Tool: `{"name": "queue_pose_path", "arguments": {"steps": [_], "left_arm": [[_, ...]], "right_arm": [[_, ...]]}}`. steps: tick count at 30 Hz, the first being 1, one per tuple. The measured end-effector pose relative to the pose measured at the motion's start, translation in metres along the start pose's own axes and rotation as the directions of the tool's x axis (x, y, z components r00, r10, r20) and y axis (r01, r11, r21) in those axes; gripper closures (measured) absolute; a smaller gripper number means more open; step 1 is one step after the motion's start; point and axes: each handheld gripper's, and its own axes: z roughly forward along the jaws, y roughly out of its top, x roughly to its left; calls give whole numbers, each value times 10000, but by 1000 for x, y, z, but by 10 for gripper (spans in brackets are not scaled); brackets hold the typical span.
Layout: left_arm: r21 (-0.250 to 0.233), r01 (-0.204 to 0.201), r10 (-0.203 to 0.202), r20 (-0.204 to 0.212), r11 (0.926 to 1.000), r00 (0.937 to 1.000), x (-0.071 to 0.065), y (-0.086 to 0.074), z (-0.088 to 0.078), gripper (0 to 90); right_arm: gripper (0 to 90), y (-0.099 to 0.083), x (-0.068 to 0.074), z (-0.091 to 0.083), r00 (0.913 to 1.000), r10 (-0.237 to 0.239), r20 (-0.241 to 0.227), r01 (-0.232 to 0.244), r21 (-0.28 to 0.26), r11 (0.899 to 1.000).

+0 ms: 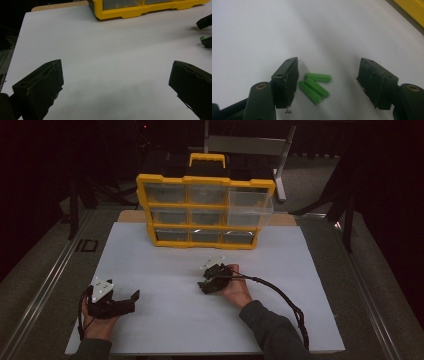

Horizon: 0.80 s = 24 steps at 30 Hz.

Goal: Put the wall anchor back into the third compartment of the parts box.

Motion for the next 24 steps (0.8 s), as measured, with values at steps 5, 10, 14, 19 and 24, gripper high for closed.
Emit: {"name": "queue_pose_path", "arguments": {"steps": [5, 10, 14, 19, 24], "left_arm": [[1, -1, 1, -1, 10000, 10000, 0, 0, 0, 1], [1, -3, 3, -7, 10000, 10000, 0, 0, 0, 1], [-9, 8, -8, -5, 10000, 10000, 0, 0, 0, 1], [2, -1, 1, -7, 10000, 10000, 0, 0, 0, 1], [15, -4, 4, -13, 10000, 10000, 0, 0, 0, 1]], "right_arm": [[318, -4, -4, -4, 10000, -71, -11, 71, 189, 9998], [314, -9, -7, -10, 9998, -208, -45, 209, 401, 9990], [315, -13, -10, -15, 9991, -422, -101, 427, 559, 9975], [341, -17, -14, -20, 9984, -524, -219, 540, 812, 9952], [414, -20, -19, -24, 9984, -442, -354, 474, 953, 9943]]}}
